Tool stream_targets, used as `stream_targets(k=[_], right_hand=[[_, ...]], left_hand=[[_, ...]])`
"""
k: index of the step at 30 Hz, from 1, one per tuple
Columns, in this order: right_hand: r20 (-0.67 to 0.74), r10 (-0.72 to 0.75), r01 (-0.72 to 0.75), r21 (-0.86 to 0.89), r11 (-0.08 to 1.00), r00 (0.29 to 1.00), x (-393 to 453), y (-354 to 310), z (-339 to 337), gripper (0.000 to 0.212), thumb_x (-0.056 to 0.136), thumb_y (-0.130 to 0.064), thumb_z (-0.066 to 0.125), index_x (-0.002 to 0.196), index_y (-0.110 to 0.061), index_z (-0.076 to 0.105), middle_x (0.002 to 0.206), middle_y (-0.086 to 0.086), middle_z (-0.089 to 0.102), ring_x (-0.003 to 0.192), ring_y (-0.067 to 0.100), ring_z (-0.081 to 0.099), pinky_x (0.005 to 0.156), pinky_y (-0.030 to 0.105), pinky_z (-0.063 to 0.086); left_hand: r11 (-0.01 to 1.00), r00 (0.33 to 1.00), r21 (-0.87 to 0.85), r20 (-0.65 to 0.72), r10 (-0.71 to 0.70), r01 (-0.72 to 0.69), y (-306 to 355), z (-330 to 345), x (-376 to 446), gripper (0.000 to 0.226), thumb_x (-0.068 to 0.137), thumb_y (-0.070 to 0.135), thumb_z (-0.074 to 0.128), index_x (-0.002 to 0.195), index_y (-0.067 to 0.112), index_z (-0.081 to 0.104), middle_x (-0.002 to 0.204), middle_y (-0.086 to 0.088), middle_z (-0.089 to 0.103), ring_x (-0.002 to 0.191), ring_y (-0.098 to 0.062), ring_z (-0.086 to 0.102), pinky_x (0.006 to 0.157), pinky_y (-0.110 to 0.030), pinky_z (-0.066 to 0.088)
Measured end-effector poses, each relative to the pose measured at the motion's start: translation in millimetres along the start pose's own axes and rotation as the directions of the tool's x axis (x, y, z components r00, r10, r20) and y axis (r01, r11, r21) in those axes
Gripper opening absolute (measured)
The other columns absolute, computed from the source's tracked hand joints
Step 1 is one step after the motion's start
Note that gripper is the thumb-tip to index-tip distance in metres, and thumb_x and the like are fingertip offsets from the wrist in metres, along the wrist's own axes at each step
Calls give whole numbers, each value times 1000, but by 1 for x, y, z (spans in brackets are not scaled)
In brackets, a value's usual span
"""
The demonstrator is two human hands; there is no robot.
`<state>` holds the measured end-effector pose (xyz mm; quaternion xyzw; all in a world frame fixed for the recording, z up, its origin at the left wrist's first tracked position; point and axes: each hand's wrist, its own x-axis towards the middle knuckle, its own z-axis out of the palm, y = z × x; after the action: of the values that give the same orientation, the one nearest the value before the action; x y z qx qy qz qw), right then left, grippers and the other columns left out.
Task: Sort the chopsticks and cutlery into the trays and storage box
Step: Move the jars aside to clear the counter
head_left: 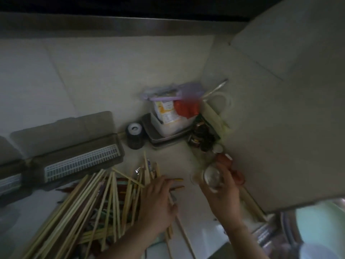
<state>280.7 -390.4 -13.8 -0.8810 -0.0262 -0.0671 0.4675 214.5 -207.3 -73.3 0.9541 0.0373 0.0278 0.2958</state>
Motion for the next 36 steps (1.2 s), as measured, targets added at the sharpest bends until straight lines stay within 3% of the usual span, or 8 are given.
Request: stream_targets(k=[4, 6, 11, 20, 25, 29, 32, 36], right_hand=[[-183, 62, -71, -46, 996, 981, -37, 31, -44, 63, 64, -28, 89, 116, -39, 56, 111, -23, 63, 96, -4, 61, 69, 11, 48], [-256, 146, -160, -36, 986, 956, -44, 43, -58, 54, 65, -31, 88, 104, -46, 54, 97, -16, 65, 86, 5, 62, 69, 25, 49], [-306, 288, -315, -39, 948, 907, -38, 74, -66, 50, 69, -29, 84, 107, -34, 53, 94, -7, 61, 88, 21, 57, 72, 29, 38], [-295, 271, -311, -97, 946, 916, -15, 103, -52, 54, 69, -9, 79, 117, -16, 56, 104, 12, 68, 96, 33, 63, 75, 27, 40], [-312, 250, -283, -65, 957, 917, -19, 103, -46, 55, 69, -4, 78, 117, -13, 53, 106, 15, 66, 97, 34, 61, 75, 26, 38], [-369, 218, -260, -69, 963, 904, -42, 117, -48, 56, 69, -12, 74, 121, -11, 51, 113, 15, 56, 107, 33, 52, 87, 37, 43], [-331, -79, 2, -227, 974, 940, -68, 100, -34, 33, 76, -31, 57, 99, -9, 60, 92, 10, 57, 90, 27, 54, 80, 30, 42], [64, -418, 422, -64, 904, 906, -75, 46, 21, 9, 84, -22, 55, 89, -21, 63, 83, -9, 57, 76, 4, 53, 71, 12, 41]], left_hand=[[961, 978, 260, 203, 41, -94, -1, 29, 0, 88, 60, 68, 61, 140, 37, 42, 155, 1, 33, 140, -31, 27, 108, -54, 12], [940, 969, 319, 245, 41, -120, 0, 35, -2, 84, 64, 70, 57, 137, 30, 53, 152, -5, 40, 139, -37, 36, 106, -61, 17], [900, 966, 422, 260, -6, -108, -8, 47, -8, 77, 74, 71, 45, 125, 17, 67, 143, -13, 53, 130, -41, 46, 103, -64, 21], [875, 974, 469, 225, 10, -118, -10, 46, -10, 77, 79, 72, 41, 127, 17, 66, 143, -11, 53, 132, -39, 46, 114, -58, -3], [891, 981, 442, 195, 15, -101, -12, 48, -13, 77, 78, 71, 43, 129, 18, 64, 145, -9, 51, 134, -35, 40, 109, -59, 10], [903, 986, 414, 156, 54, -115, -15, 43, -17, 73, 82, 69, 42, 135, 22, 58, 147, -5, 49, 136, -33, 40, 107, -59, 13], [920, 992, 373, 87, 96, -121, -22, 26, -24, 61, 85, 63, 41, 132, 28, 56, 144, 1, 48, 133, -30, 44, 108, -49, 13], [961, 994, 261, -27, 107, -96, -44, -12, -46, 53, 84, 52, 47, 130, 27, 57, 138, 5, 47, 127, -25, 44, 110, -39, 29]])
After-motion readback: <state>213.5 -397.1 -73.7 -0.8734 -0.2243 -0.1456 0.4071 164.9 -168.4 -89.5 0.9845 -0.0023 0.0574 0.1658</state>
